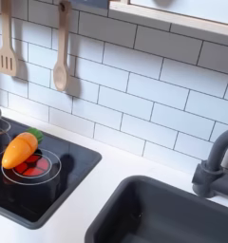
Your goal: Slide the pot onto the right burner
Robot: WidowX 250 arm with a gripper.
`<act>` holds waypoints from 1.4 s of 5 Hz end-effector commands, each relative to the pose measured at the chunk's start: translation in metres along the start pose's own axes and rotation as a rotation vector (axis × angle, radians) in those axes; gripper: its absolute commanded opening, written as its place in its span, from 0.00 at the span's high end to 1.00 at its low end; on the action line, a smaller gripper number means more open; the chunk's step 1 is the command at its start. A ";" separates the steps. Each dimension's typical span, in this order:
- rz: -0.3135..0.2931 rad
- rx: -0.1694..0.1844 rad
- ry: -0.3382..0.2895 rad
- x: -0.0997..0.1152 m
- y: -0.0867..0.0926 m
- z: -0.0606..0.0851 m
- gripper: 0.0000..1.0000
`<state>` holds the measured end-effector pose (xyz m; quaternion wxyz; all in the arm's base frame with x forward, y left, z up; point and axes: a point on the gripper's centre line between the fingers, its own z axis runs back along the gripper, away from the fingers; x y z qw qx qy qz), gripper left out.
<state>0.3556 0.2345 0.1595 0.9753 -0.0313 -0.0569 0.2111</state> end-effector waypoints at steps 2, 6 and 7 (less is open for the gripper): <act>-0.036 -0.016 0.007 -0.013 -0.009 0.005 0.00; -0.100 -0.034 0.003 -0.032 -0.035 0.018 0.00; -0.107 -0.034 -0.002 -0.035 -0.040 0.020 0.00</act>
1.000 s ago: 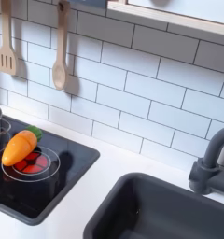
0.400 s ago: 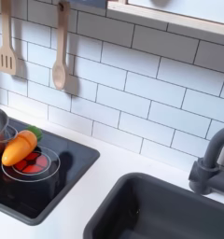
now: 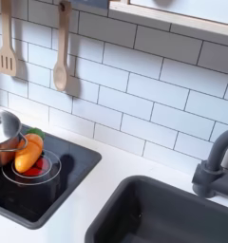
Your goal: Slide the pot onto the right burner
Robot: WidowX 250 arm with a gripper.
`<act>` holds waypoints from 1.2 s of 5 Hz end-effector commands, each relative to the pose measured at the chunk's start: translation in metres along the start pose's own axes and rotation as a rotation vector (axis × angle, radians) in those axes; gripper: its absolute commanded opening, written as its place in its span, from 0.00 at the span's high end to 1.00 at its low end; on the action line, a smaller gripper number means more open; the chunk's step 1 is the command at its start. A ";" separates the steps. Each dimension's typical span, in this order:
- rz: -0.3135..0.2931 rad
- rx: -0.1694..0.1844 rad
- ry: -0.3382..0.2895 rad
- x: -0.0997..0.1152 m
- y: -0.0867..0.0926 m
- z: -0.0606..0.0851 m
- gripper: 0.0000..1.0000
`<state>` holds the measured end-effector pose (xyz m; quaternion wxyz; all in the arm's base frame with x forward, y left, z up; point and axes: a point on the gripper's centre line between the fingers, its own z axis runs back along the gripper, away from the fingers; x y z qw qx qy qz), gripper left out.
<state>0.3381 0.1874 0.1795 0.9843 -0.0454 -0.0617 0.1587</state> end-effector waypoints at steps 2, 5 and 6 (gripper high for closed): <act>-0.002 -0.005 0.000 -0.004 -0.009 -0.001 0.00; -0.024 -0.010 -0.001 -0.011 -0.027 0.001 0.00; -0.029 -0.018 -0.003 -0.015 -0.033 0.003 0.00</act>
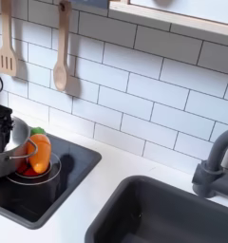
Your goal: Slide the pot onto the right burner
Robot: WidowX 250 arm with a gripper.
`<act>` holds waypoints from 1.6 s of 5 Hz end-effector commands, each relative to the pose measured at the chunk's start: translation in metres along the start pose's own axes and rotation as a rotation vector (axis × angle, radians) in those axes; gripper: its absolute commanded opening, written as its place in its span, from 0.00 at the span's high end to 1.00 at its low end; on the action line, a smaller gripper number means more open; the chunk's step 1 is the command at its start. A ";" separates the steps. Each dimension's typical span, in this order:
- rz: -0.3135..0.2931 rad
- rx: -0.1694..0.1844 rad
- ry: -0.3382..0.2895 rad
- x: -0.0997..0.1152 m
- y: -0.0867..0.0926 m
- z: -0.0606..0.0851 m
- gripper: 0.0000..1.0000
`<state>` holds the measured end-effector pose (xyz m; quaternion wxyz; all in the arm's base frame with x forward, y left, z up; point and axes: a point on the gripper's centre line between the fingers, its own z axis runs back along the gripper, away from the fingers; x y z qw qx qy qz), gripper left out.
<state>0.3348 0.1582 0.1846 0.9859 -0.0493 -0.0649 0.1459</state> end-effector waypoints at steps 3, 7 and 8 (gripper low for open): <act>-0.012 -0.021 0.002 -0.006 -0.018 -0.002 0.00; -0.006 -0.039 0.005 -0.009 -0.022 -0.001 0.00; -0.023 -0.039 0.011 -0.009 -0.027 -0.003 0.00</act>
